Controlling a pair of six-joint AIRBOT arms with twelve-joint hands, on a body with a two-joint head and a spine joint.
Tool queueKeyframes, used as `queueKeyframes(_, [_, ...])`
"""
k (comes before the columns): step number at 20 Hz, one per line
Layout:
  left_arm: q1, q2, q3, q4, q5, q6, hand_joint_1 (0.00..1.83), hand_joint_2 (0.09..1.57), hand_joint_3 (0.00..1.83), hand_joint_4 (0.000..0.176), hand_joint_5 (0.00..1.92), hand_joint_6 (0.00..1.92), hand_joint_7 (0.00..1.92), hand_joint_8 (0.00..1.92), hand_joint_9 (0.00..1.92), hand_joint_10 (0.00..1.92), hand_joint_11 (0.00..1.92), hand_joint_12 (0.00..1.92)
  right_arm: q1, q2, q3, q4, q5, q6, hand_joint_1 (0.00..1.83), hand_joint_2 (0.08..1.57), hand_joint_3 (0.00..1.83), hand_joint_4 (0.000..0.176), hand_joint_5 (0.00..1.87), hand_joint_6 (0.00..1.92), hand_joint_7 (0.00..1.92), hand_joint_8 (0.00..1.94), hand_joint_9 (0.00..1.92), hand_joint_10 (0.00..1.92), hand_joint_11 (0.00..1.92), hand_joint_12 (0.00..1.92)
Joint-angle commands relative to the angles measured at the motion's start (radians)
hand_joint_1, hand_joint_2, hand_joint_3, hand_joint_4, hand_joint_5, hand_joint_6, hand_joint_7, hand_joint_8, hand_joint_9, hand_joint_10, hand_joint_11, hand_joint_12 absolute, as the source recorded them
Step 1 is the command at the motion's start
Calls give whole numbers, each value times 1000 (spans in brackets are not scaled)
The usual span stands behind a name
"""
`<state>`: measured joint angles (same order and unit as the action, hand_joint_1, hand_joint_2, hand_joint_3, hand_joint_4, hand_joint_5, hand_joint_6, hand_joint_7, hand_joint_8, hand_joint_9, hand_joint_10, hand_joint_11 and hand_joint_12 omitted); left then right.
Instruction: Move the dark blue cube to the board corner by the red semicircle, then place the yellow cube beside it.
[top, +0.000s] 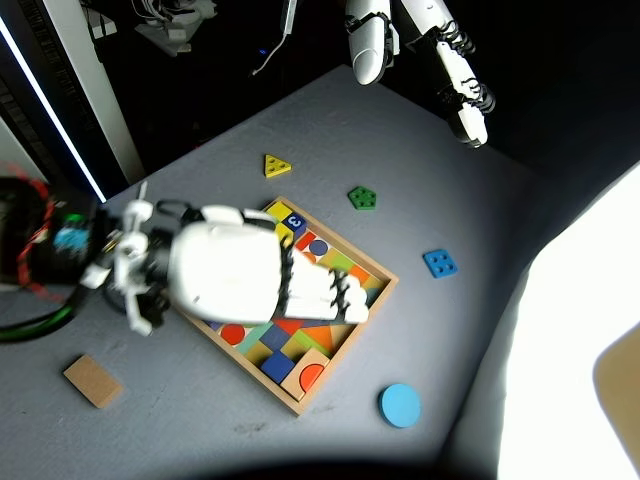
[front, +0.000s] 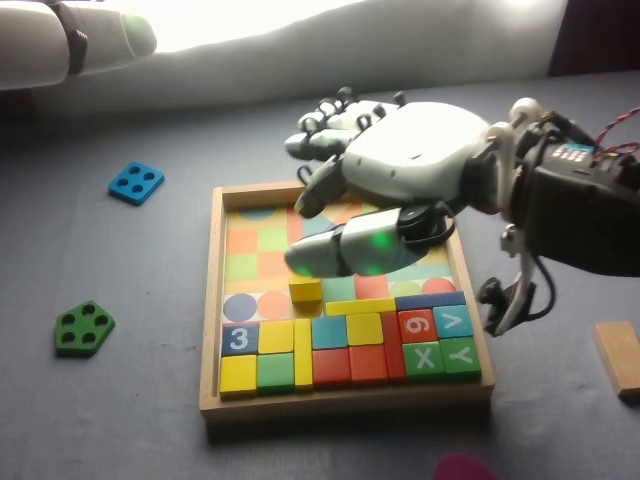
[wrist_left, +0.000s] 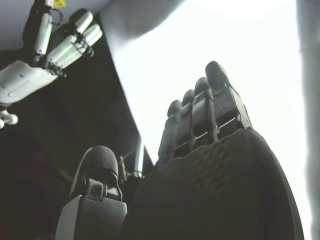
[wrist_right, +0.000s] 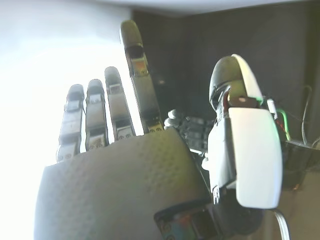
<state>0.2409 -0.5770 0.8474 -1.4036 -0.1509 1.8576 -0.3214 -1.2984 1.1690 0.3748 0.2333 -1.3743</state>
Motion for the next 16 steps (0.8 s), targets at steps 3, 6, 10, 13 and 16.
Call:
queueKeyframes(3, [-14, -1, 3, 10, -28, -4, 0, 1308, 0, 0, 45, 3, 19, 3, 34, 0, 0, 328, 8, -14, 0, 43, 70, 1, 0, 1148, 0, 2, 675, 83, 109, 1, 0, 0, 0, 0])
queueKeyframes(6, [-14, -1, 4, 10, -25, -4, 0, 1305, 0, 0, 40, 1, 25, 3, 44, 3, 0, 361, -3, -31, 0, 44, 63, 1, 0, 1155, 3, 0, 681, 84, 129, 9, 0, 0, 0, 0])
queueKeyframes(10, [-15, -1, 7, 10, -25, -4, 0, 1307, 1, 0, 42, 4, 26, 2, 51, 5, 0, 366, -18, -41, 0, 44, 68, -8, 0, 1152, 1, 0, 677, 80, 143, 13, 0, 0, 0, 0])
queueKeyframes(13, [-15, -2, 7, 10, -25, -4, 0, 1299, 0, 0, 31, 0, 24, 0, 49, 1, 0, 375, -28, -52, 9, 44, 72, -14, 0, 1156, 3, 0, 681, 81, 146, 11, 0, 0, 0, 0])
queueKeyframes(16, [-15, -2, 8, 10, -25, -4, 0, 1302, 0, 0, 35, 2, 17, 0, 40, 2, 0, 346, -39, -61, 15, 44, 68, -14, 0, 1154, 2, 0, 658, 70, 128, 2, 0, 0, 0, 0])
